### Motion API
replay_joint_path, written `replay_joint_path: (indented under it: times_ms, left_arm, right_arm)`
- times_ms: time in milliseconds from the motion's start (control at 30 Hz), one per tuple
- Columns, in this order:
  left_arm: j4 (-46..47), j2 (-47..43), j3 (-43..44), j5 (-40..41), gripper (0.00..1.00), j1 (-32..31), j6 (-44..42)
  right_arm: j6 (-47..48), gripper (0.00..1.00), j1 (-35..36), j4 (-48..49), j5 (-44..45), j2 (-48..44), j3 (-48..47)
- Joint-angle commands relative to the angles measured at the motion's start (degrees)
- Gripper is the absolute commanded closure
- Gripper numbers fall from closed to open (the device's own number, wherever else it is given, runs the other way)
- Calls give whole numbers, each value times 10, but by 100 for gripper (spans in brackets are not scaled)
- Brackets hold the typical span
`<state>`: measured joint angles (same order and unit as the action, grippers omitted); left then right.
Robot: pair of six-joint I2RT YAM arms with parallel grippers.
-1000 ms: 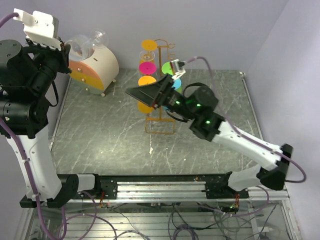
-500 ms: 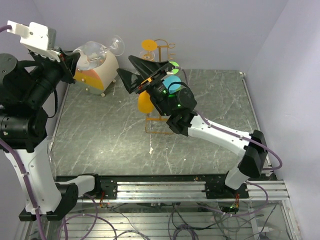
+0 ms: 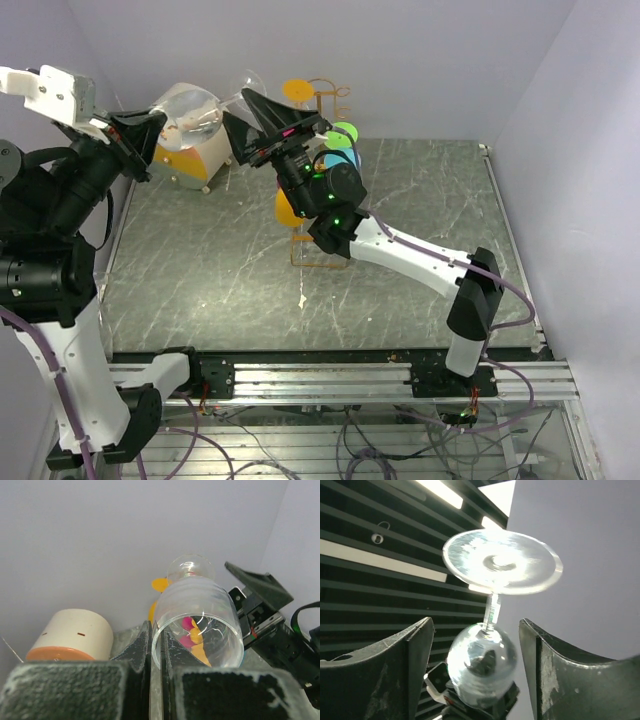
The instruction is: Place the wine glass upside down on the wine glass rack
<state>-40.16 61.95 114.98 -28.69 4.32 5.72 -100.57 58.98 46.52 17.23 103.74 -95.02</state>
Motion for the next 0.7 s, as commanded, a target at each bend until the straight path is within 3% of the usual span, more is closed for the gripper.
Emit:
replay_joint_path:
  times_ms: [0, 167, 467, 567, 667]
  left_arm:
    - [56, -10, -27, -29, 93, 9, 22]
    - [73, -14, -49, -35, 93, 11, 34]
    - [97, -20, -72, -48, 93, 22, 54]
    - [105, -23, -83, -51, 93, 25, 62]
    - [116, -25, -91, -59, 93, 30, 71]
  right_arm:
    - [-3, 35, 2, 9, 14, 23, -45]
    - [-5, 54, 2, 19, 3, 52, -81]
    - [-4, 63, 3, 21, 10, 62, -92]
    - [-5, 77, 3, 22, 11, 66, -97]
    - [-3, 99, 3, 24, 15, 64, -94]
